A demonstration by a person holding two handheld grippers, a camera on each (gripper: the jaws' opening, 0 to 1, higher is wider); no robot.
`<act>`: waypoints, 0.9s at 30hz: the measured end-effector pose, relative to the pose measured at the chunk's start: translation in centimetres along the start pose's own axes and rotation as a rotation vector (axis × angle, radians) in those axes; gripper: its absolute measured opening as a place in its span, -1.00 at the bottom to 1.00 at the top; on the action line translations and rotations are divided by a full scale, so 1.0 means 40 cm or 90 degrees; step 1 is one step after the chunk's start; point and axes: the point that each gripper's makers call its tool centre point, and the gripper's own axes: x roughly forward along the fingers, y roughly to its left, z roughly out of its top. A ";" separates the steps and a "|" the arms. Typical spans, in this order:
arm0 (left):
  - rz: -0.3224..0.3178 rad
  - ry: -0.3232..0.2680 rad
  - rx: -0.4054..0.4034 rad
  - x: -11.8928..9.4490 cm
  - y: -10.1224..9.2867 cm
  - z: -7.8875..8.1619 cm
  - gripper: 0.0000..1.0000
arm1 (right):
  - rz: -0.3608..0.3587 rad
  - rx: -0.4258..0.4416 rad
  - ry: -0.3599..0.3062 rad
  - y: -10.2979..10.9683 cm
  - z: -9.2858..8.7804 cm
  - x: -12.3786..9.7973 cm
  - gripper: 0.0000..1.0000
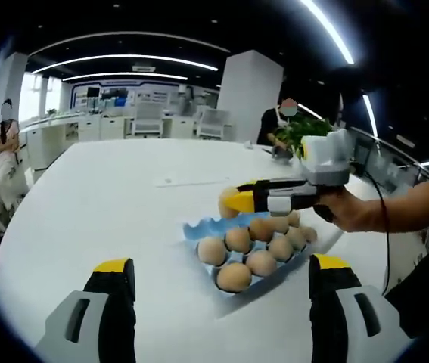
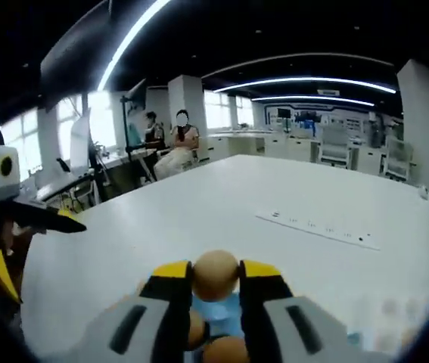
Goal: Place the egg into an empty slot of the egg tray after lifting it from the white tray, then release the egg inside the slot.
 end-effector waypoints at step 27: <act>0.016 -0.006 -0.019 -0.011 0.035 -0.005 0.92 | 0.047 0.039 0.087 0.050 -0.075 0.107 -0.51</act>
